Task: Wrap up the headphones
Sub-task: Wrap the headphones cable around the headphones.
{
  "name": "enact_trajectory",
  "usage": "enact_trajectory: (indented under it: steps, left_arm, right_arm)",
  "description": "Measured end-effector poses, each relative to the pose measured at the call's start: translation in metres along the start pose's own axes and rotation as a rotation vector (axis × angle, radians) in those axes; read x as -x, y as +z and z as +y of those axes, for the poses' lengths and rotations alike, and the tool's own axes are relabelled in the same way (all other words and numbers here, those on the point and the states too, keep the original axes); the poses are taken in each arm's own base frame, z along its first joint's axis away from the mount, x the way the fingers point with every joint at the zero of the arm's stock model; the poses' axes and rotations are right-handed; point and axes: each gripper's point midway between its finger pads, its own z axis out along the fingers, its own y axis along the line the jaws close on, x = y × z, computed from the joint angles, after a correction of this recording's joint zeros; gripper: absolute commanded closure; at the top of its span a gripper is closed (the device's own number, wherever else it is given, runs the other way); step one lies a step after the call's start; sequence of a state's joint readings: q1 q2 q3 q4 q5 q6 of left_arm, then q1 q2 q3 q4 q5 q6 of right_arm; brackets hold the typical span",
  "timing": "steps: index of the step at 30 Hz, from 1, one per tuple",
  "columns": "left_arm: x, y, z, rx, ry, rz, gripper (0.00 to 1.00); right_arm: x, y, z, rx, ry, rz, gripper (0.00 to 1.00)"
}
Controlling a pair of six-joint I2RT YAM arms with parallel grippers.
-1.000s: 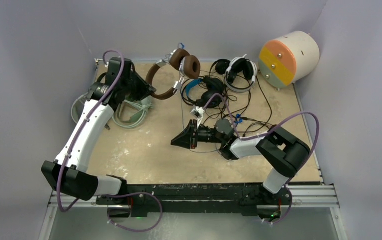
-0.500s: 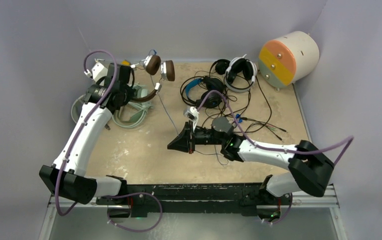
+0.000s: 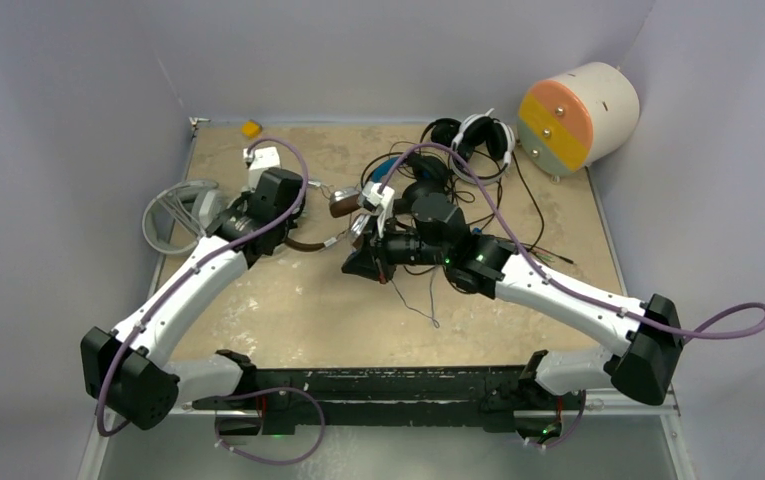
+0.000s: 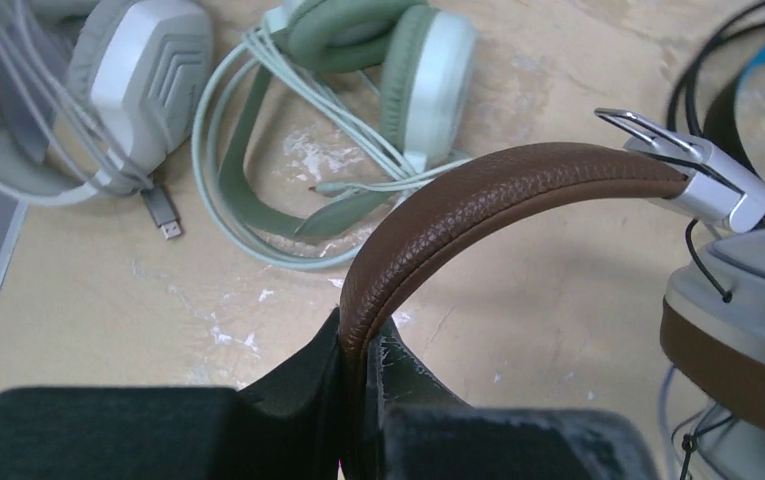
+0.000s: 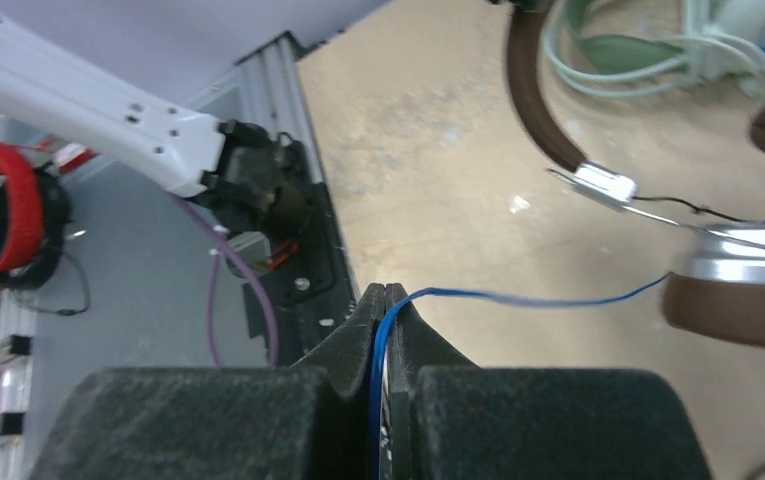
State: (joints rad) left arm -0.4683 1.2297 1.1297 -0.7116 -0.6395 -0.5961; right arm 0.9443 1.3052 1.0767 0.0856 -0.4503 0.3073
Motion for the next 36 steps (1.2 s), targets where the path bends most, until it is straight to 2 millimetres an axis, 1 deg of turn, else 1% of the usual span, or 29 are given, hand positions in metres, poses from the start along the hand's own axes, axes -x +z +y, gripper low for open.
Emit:
enact_trajectory:
  steps: [2,4,7,10,16,23,29,31,33,36]
  left_arm:
    - [-0.001,-0.001,-0.005,-0.053,0.069,-0.013,1.00]
    - [-0.001,-0.003,-0.012,-0.114,0.121,-0.024,1.00]
    - [-0.004,-0.008,-0.024,-0.210,0.201,-0.039,1.00]
    - [-0.009,-0.011,-0.032,-0.263,0.267,-0.041,1.00]
    - [-0.014,-0.012,-0.043,-0.317,0.320,-0.031,1.00]
    - [-0.028,-0.008,-0.053,-0.336,0.394,-0.002,1.00]
    - [-0.040,-0.010,-0.060,-0.366,0.452,0.020,1.00]
    - [-0.044,-0.013,-0.064,-0.391,0.471,0.026,1.00]
    - [-0.048,-0.015,-0.068,-0.410,0.484,0.030,1.00]
    - [-0.053,-0.020,-0.073,-0.437,0.509,0.036,1.00]
  right_arm:
    - [-0.001,-0.005,-0.009,-0.067,-0.009,0.030,0.92]
    - [-0.002,-0.012,-0.020,-0.147,-0.022,0.060,0.91]
    - [-0.001,-0.020,-0.031,-0.230,-0.036,0.085,0.94]
    - [0.002,-0.030,-0.041,-0.294,-0.045,0.098,1.00]
    - [0.008,-0.042,-0.052,-0.354,-0.050,0.109,1.00]
    - [0.027,-0.054,-0.064,-0.412,-0.069,0.079,1.00]
    - [0.049,-0.075,-0.092,-0.528,-0.093,0.044,1.00]
    - [0.056,-0.080,-0.105,-0.572,-0.101,0.034,1.00]
    - [0.057,-0.081,-0.117,-0.611,-0.102,0.039,1.00]
    - [0.051,-0.082,-0.139,-0.676,-0.091,0.063,1.00]
